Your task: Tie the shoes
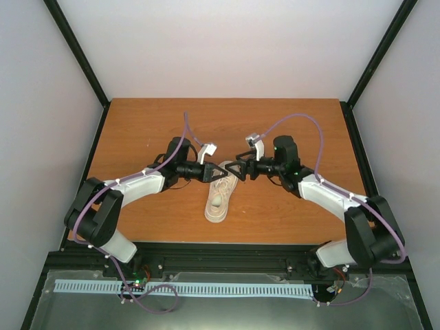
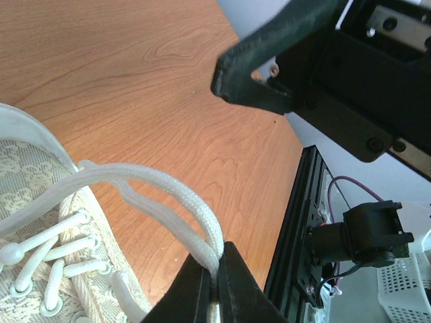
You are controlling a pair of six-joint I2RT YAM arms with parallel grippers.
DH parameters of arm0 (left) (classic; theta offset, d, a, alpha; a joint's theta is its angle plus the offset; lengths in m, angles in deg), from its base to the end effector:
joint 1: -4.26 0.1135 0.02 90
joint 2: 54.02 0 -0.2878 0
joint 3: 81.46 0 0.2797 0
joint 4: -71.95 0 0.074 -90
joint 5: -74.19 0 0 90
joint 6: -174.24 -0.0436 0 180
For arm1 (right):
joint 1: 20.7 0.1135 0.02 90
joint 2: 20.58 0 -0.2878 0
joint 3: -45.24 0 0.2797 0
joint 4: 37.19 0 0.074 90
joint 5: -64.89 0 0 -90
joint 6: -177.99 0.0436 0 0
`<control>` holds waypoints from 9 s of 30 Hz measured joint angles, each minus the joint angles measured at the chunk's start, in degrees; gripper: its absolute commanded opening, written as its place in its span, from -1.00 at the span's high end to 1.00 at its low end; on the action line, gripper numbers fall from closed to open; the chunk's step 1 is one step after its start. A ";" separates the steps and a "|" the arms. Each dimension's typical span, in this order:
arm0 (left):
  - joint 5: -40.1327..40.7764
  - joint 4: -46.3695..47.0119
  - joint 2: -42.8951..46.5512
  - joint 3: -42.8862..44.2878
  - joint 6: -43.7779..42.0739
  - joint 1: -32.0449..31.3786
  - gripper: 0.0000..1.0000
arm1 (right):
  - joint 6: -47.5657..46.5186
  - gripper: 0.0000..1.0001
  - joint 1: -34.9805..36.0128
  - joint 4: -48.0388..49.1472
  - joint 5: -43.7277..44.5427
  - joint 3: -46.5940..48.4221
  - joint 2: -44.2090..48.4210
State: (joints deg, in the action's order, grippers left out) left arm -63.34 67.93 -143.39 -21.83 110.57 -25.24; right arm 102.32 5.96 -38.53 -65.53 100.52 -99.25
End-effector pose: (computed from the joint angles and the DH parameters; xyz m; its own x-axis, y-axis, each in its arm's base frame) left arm 0.2850 -0.1982 0.2051 -0.8177 0.1185 -0.5633 0.5618 0.3774 -0.7361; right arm 0.2711 0.1677 0.2398 -0.5770 -0.0789 -0.8129 -0.7484 0.4496 0.4876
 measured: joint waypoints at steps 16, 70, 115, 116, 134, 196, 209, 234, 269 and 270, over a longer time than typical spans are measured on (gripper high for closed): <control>-2.01 -0.81 0.72 -0.09 -0.83 0.00 0.98 | -2.29 -0.67 1.18 3.69 -16.48 9.03 -14.40; 1.88 -2.05 2.67 -0.09 -0.07 0.22 0.48 | -5.77 0.95 3.39 5.90 -12.90 1.25 -16.15; 19.96 -2.91 7.13 -2.47 -11.85 -9.51 0.42 | -0.96 0.95 1.22 -2.69 -1.18 -2.58 -6.01; 20.37 -2.91 6.99 -2.47 -12.02 -9.51 0.42 | -0.96 0.94 1.22 -2.69 -1.31 -2.58 -6.01; 25.22 -2.95 4.79 -1.95 -16.57 -9.51 0.42 | -1.33 0.94 0.96 -2.93 -3.39 -2.58 -6.01; 32.02 -5.35 5.07 -1.25 -11.54 -9.51 0.98 | 0.79 -0.47 -1.57 -3.21 2.73 -8.09 -3.02; 31.58 -5.79 6.21 -1.57 -9.53 -9.51 0.98 | 0.24 -0.06 -2.51 1.64 4.63 -14.43 -3.78; 20.00 -15.43 18.38 -3.72 7.76 10.78 0.98 | 6.62 0.94 -5.38 -12.68 25.18 -11.89 5.42; 26.77 -27.26 27.23 -20.83 11.72 26.14 0.98 | 19.50 0.94 -14.86 -34.34 28.57 -20.92 24.17; 26.84 -27.58 27.61 -21.20 11.69 26.14 0.98 | 19.74 0.94 -14.93 -34.05 28.20 -21.24 24.15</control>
State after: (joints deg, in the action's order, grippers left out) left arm -36.50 40.34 -115.78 -43.03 122.26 0.90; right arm 122.05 -8.97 -72.58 -37.34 79.28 -75.10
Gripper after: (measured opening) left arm 0.025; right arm 0.032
